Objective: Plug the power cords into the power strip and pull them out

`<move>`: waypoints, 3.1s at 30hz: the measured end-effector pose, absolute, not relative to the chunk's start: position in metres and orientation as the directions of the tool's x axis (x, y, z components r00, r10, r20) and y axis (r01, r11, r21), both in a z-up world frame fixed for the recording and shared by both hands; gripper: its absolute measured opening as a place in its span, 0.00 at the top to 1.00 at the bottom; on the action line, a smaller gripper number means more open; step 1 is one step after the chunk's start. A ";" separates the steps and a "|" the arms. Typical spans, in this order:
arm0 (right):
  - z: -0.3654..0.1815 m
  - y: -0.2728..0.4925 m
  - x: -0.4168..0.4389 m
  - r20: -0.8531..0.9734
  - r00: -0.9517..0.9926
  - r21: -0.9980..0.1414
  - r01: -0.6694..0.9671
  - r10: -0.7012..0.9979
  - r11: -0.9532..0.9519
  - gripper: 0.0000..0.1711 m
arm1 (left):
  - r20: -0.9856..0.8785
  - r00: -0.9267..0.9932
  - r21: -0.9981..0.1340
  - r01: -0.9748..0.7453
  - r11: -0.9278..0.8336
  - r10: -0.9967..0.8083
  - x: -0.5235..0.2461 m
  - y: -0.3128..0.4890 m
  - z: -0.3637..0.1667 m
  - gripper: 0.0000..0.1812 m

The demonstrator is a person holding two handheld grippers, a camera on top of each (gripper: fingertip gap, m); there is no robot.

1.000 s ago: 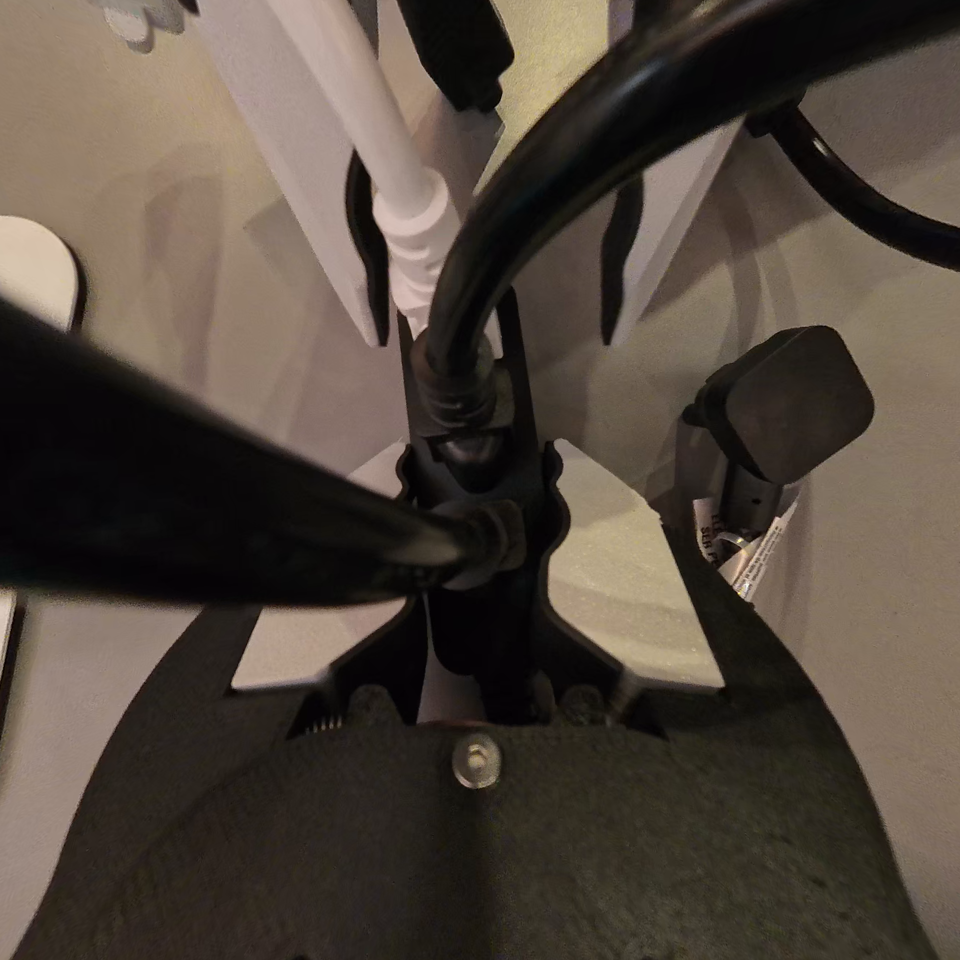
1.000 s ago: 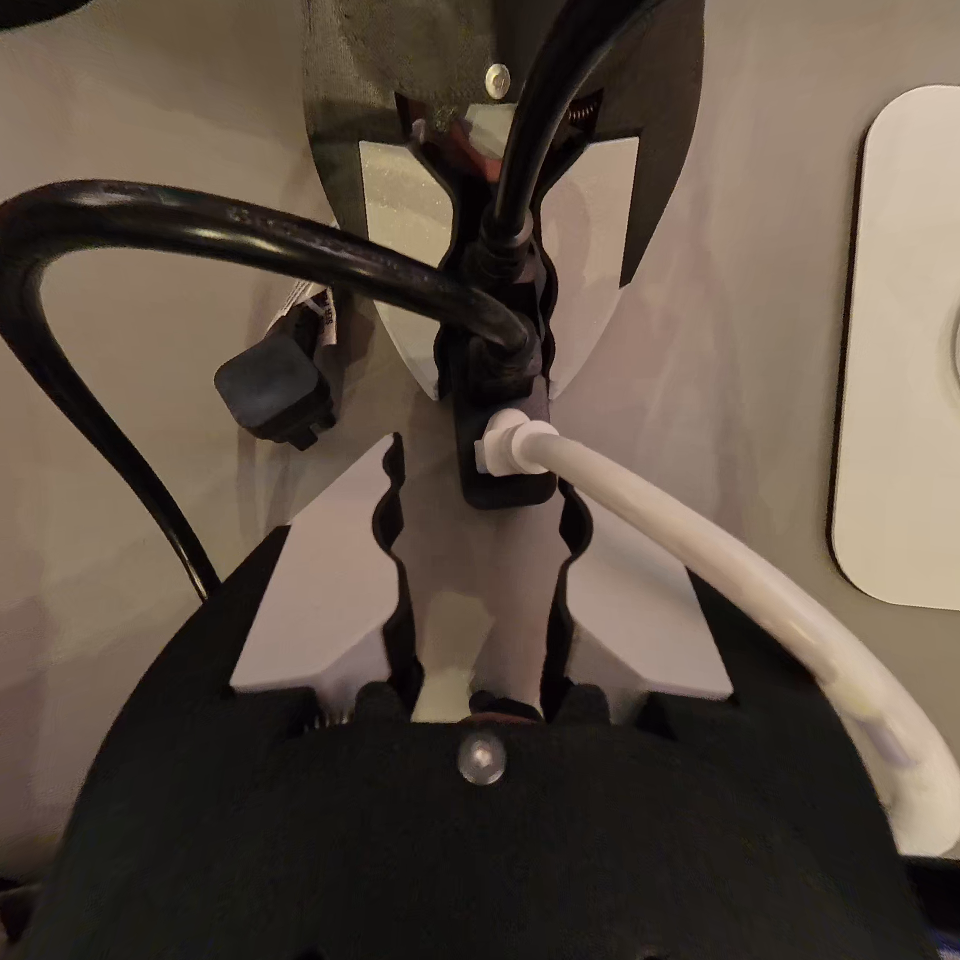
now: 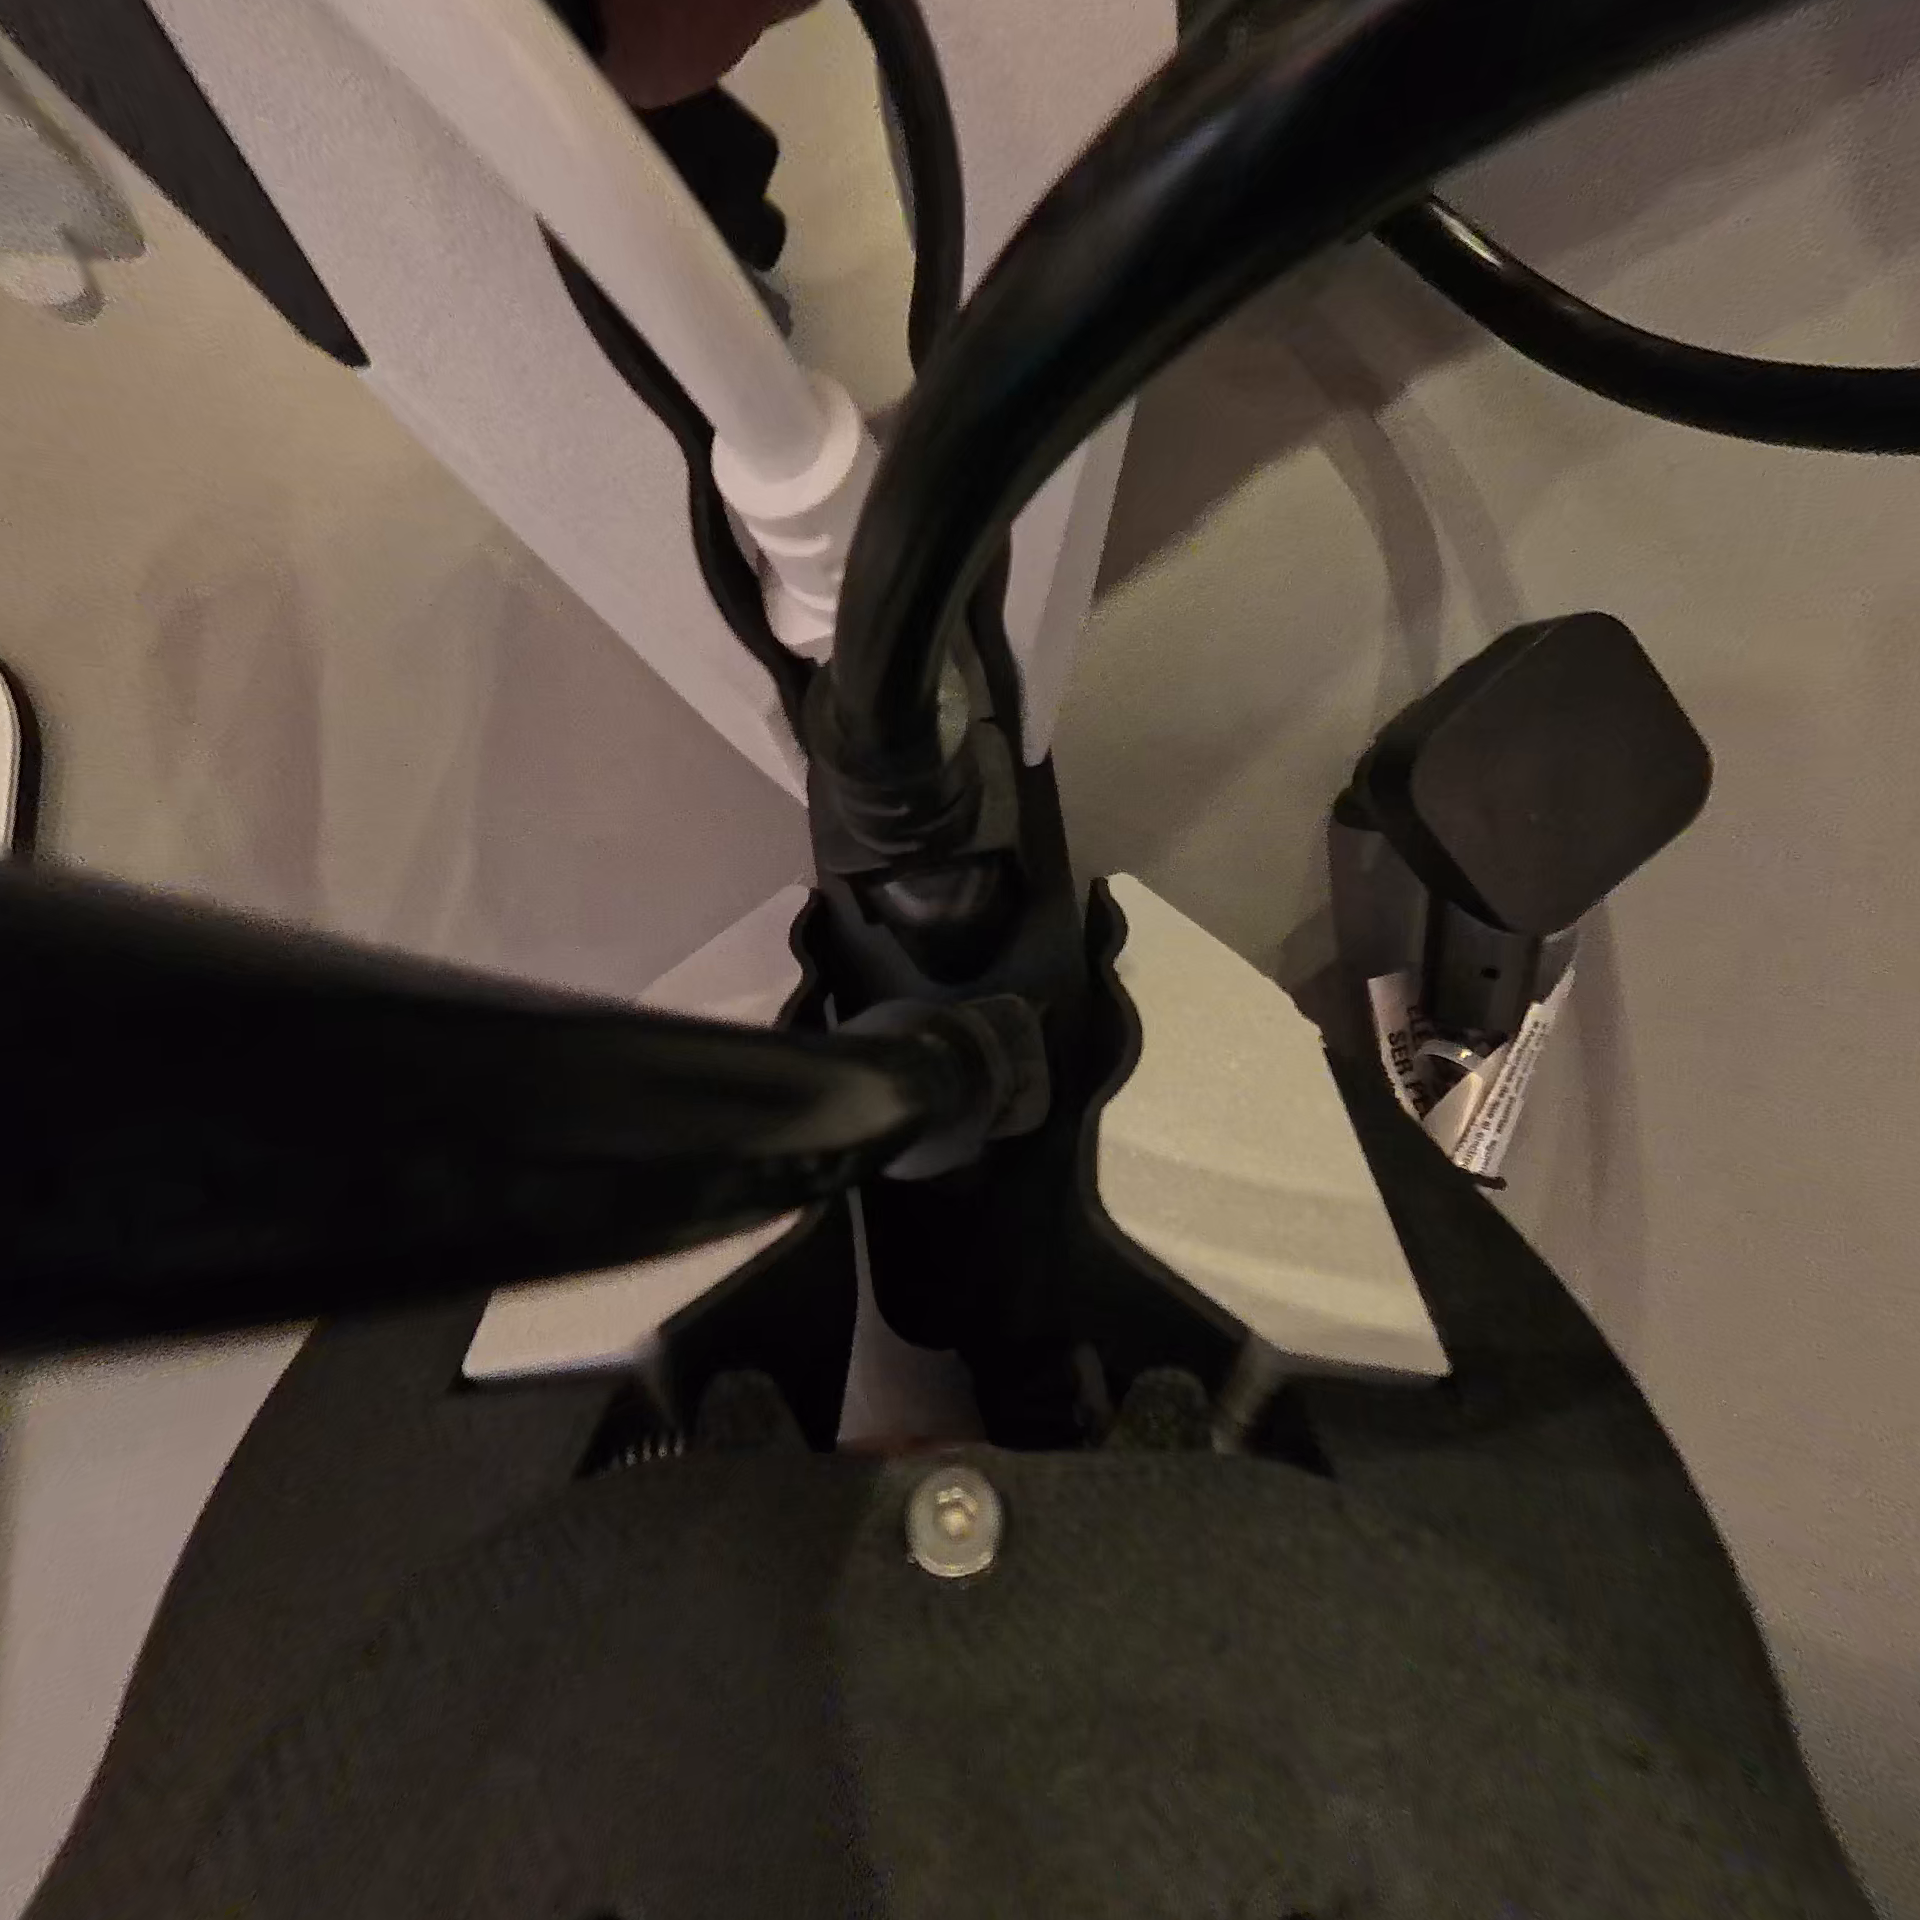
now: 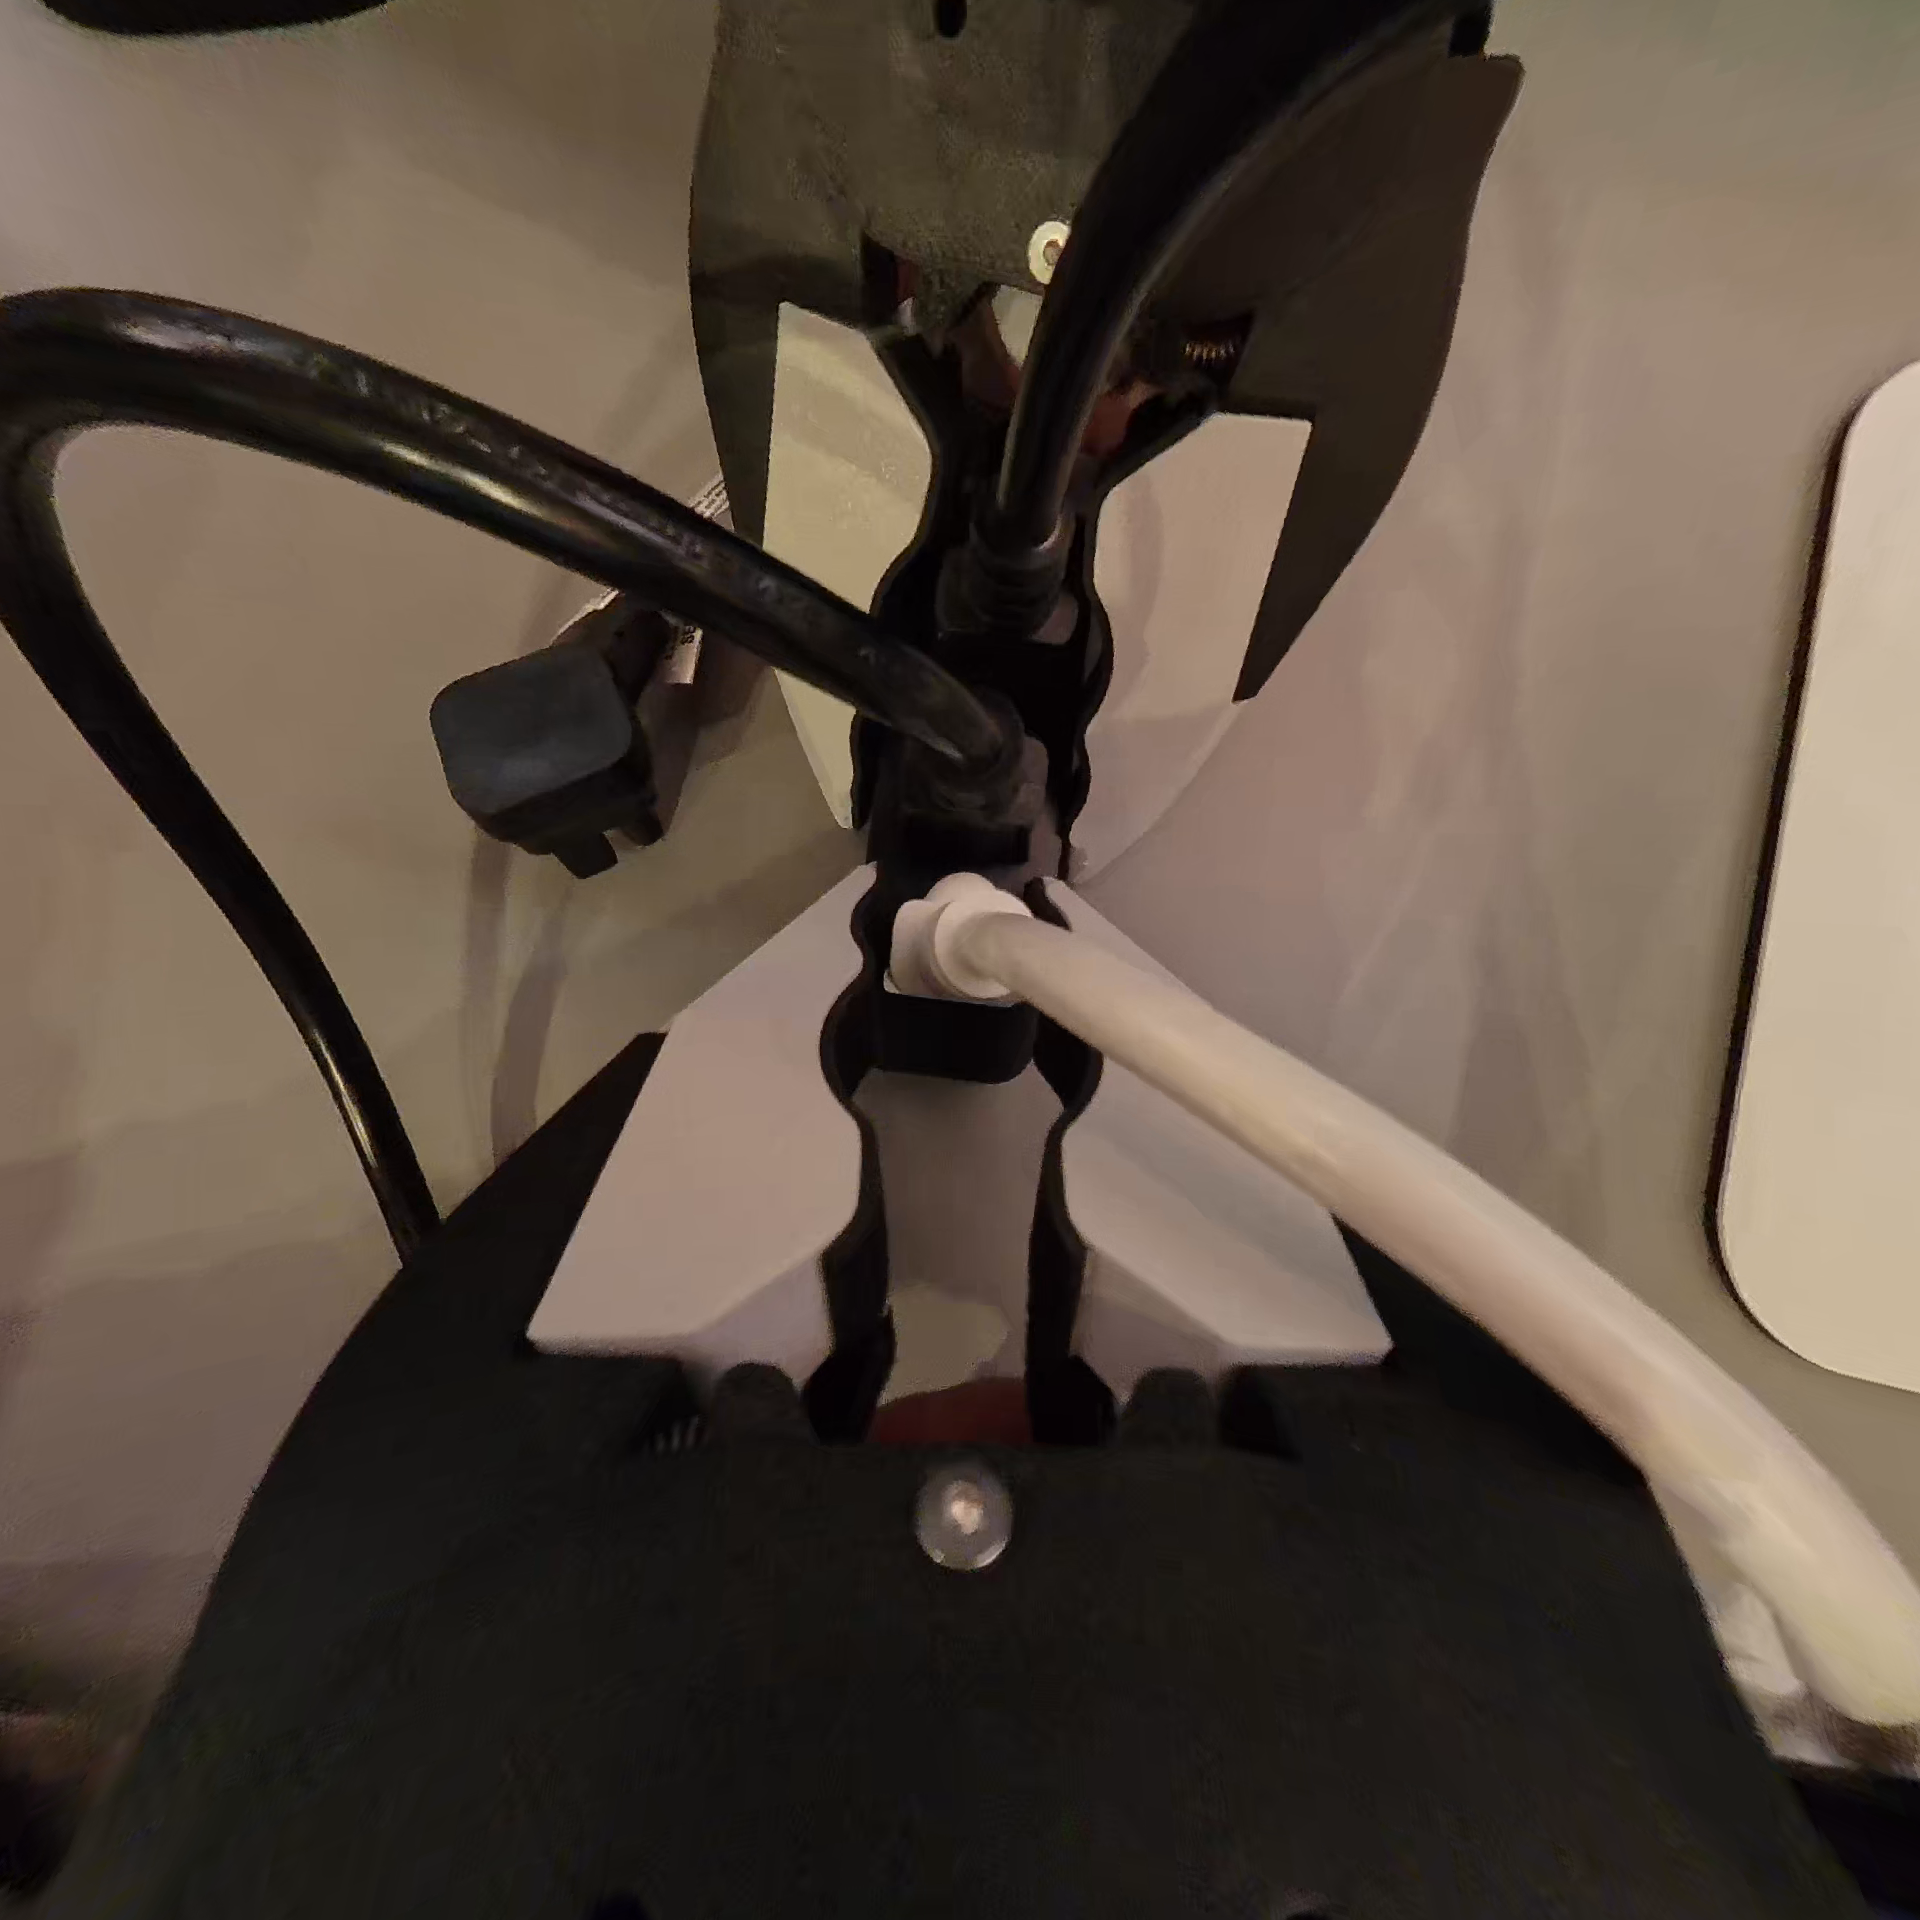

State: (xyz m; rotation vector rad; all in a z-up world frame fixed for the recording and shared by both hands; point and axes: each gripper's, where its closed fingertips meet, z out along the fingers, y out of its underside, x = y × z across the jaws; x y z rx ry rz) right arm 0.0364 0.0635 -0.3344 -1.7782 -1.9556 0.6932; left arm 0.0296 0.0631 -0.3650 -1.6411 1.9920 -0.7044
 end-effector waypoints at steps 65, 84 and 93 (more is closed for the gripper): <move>-0.336 0.058 0.045 -0.058 -0.092 -0.503 0.863 0.994 0.051 0.86 | -0.020 -0.178 -0.626 -0.765 0.151 -0.984 0.041 0.057 -0.365 0.75; -0.337 0.062 0.045 0.021 -0.099 -0.466 0.880 0.995 0.097 0.87 | -0.047 -0.130 -0.614 -0.778 0.131 -0.990 0.045 0.062 -0.365 0.74; -0.334 0.059 0.047 -0.168 -0.047 -0.572 0.818 0.985 -0.059 0.88 | -0.045 -0.138 -0.609 -0.781 0.137 -0.989 0.048 0.059 -0.366 0.74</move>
